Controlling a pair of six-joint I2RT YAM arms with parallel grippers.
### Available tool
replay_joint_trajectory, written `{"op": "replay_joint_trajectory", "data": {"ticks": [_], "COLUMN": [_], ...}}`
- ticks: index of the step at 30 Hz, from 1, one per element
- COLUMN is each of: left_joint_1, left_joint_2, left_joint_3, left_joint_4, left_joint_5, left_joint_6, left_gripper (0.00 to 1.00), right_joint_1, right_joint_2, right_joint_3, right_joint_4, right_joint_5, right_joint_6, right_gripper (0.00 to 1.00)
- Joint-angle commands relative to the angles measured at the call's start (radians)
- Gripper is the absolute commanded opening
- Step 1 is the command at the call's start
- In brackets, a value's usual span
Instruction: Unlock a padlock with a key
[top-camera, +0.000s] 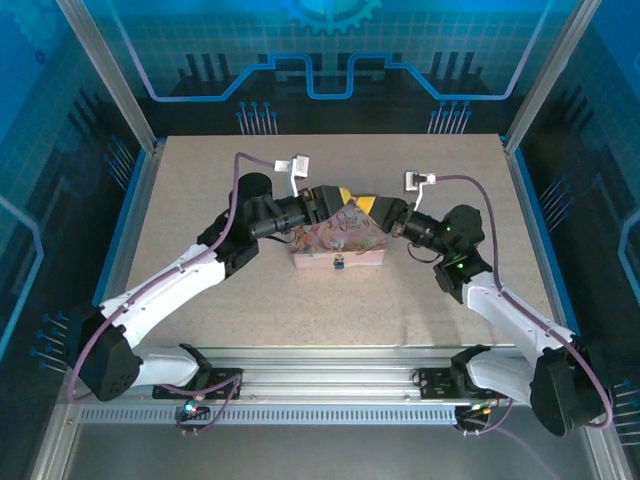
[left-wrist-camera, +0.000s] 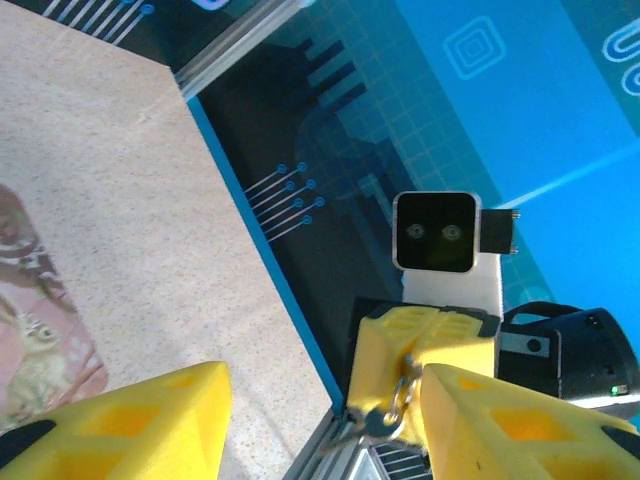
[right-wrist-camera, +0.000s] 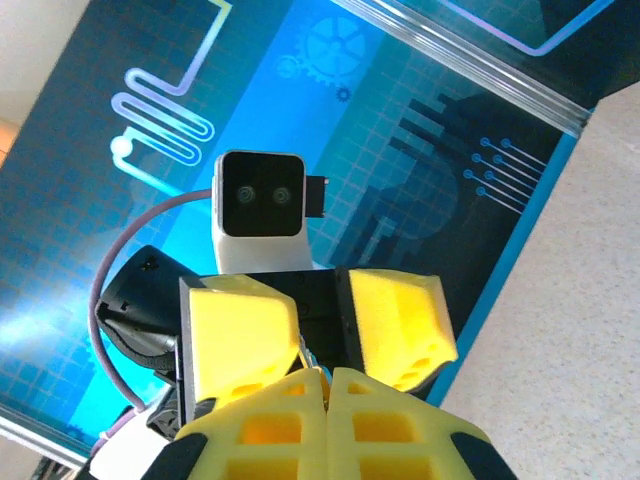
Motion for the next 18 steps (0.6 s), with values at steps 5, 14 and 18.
{"op": "replay_joint_trajectory", "data": {"ticks": [5, 14, 18], "left_joint_1": [0.012, 0.013, 0.028], "left_joint_2": [-0.098, -0.152, -0.130], "left_joint_3": [-0.080, -0.230, -0.256], "left_joint_4": [-0.142, -0.301, -0.348], "left_joint_5": [-0.080, -0.215, -0.328], "left_joint_6": [0.064, 0.087, 0.093], "left_gripper": [0.55, 0.61, 0.68], "right_joint_1": [-0.088, -0.209, -0.238], "right_joint_2": [-0.076, -0.137, -0.140], "right_joint_3": [0.020, 0.071, 0.080], "right_joint_4": [-0.268, -0.657, -0.792], "right_joint_5": [-0.017, 0.025, 0.097], "right_joint_6": [-0.164, -0.425, -0.536], "right_gripper": [0.00, 0.00, 0.00]}}
